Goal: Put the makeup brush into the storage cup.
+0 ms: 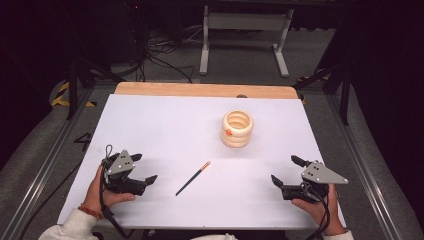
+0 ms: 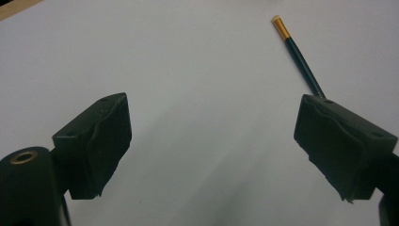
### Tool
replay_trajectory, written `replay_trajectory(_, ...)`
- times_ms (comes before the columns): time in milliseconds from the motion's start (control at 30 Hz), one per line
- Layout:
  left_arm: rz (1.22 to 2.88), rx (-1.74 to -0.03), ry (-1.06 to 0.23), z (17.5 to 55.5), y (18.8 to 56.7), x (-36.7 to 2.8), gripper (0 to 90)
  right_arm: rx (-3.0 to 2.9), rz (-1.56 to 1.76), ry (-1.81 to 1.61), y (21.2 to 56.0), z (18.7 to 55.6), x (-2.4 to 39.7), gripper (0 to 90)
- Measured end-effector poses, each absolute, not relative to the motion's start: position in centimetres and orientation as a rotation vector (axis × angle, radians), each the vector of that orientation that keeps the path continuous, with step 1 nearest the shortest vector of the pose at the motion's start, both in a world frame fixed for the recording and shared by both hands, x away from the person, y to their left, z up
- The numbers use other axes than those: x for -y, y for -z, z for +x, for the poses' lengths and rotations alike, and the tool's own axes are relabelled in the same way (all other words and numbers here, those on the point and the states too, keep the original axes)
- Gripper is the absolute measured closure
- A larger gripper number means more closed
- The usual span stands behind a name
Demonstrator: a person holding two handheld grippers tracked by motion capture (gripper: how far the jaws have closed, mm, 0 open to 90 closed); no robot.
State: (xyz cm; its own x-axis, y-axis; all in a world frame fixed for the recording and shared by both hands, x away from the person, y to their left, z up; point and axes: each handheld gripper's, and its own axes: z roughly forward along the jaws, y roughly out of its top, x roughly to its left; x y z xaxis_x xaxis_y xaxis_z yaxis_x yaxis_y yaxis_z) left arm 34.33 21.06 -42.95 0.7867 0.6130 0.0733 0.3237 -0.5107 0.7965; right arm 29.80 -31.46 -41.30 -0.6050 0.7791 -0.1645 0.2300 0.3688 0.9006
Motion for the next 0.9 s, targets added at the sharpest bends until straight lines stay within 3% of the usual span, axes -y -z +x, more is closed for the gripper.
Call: replay_trajectory(900, 2.344, -0.652, -0.328, 36.9, 40.6, -14.1, 15.3, -2.084, 0.892, -1.149, 41.6, 30.2, 31.3, 10.8)
